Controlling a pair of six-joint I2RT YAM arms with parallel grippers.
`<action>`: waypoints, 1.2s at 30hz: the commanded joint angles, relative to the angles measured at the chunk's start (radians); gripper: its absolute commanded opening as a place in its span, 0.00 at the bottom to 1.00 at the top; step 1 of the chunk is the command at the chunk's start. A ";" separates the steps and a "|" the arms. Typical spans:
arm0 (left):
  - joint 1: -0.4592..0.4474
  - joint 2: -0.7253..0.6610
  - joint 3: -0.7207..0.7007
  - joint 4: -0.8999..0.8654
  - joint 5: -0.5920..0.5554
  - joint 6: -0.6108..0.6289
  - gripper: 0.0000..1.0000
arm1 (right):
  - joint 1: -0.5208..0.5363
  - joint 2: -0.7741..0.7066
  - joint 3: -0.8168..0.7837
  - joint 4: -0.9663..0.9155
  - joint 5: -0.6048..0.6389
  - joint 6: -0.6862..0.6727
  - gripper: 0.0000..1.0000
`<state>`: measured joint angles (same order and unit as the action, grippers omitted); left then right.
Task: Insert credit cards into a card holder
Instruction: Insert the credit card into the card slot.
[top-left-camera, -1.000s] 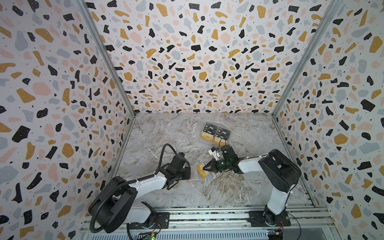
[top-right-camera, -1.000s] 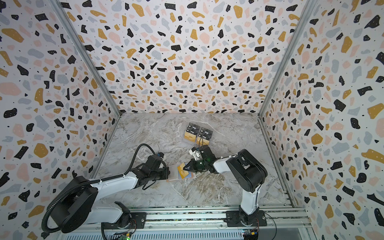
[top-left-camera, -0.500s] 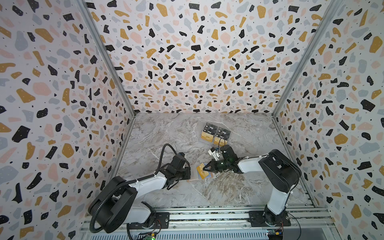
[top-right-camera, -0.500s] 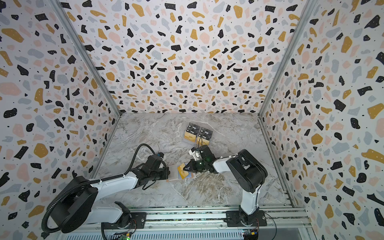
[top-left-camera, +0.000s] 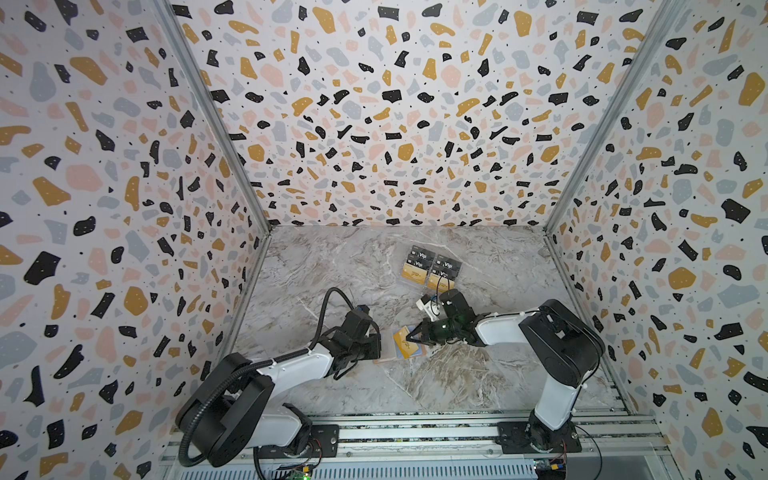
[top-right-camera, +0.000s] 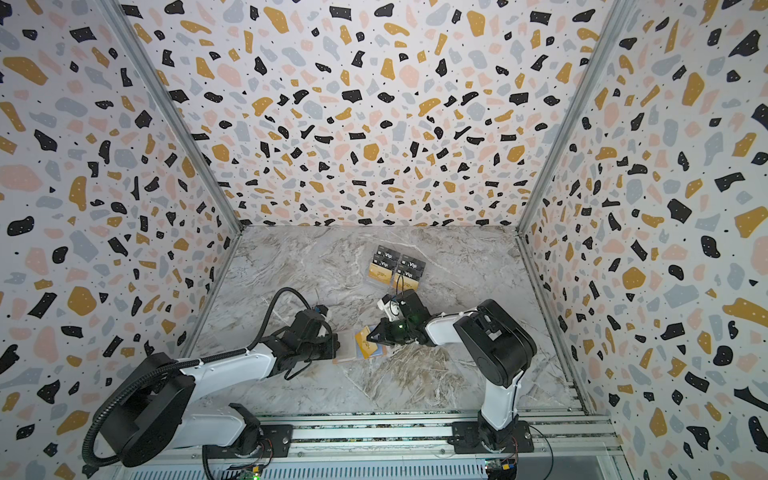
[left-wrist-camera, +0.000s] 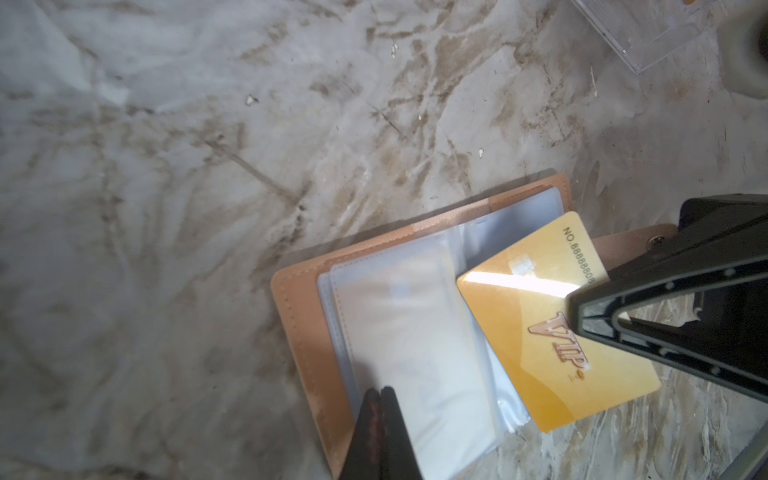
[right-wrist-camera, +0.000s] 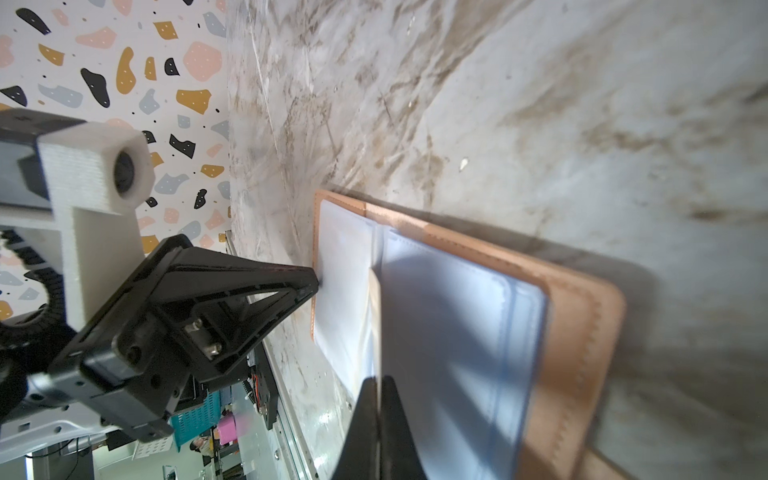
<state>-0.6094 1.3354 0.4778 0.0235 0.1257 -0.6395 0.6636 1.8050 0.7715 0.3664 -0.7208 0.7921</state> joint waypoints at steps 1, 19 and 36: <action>0.007 -0.016 -0.004 -0.019 0.000 0.009 0.00 | 0.007 -0.054 -0.002 -0.020 0.019 -0.002 0.00; 0.007 -0.019 -0.016 -0.014 0.003 0.007 0.00 | 0.014 -0.018 0.044 -0.069 0.018 -0.025 0.00; 0.007 -0.032 -0.035 -0.006 0.002 -0.002 0.00 | 0.021 0.040 0.085 -0.036 -0.032 -0.027 0.00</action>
<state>-0.6094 1.3201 0.4614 0.0273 0.1261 -0.6411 0.6777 1.8378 0.8280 0.3336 -0.7410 0.7795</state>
